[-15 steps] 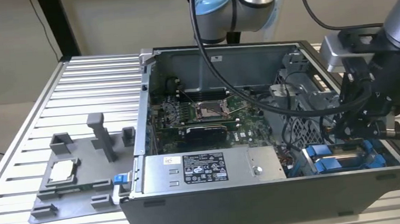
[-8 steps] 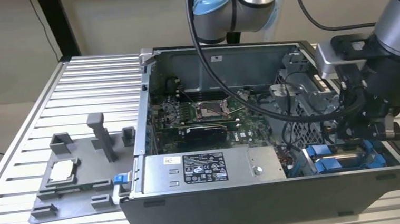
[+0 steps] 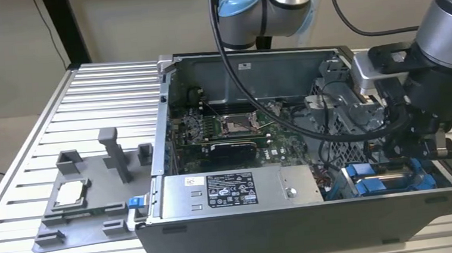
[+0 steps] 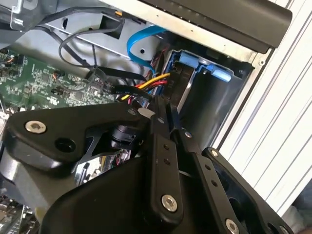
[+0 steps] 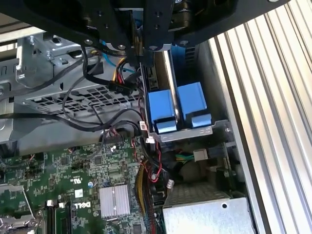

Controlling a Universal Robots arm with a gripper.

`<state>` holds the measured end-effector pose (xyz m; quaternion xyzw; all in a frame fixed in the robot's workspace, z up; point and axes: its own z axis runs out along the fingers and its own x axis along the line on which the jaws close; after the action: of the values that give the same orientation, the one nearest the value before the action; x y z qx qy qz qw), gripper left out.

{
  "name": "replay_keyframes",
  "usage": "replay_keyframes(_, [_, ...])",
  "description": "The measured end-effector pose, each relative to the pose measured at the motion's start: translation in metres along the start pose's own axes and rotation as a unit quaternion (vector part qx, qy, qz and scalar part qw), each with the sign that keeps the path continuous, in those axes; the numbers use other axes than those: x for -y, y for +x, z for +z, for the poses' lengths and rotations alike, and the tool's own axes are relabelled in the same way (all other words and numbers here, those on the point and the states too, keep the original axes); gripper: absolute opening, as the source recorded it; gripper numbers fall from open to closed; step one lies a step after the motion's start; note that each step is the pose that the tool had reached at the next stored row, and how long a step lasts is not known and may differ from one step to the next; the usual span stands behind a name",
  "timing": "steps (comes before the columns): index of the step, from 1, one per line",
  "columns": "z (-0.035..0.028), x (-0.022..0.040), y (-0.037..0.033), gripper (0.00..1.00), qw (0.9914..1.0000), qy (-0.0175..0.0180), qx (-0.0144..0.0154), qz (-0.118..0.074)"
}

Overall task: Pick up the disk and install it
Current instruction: 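Insert the second disk wire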

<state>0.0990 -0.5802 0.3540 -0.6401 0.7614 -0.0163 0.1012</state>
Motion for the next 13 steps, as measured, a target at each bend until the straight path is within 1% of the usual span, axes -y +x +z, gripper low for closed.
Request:
replay_keyframes(3, [0.0000,-0.0004,0.0000,0.00,1.00000,0.0000,0.0001,0.000])
replay_keyframes(6, [0.0006,-0.0035,0.0006,0.00,1.00000,0.0001,0.0000,0.000])
replay_keyframes(10, [0.0056,-0.0044,0.0013,0.00,1.00000,0.0008,-0.0003,0.000])
replay_keyframes(13, [0.0068,-0.0051,0.0016,0.00,1.00000,0.0011,-0.0004,0.000])
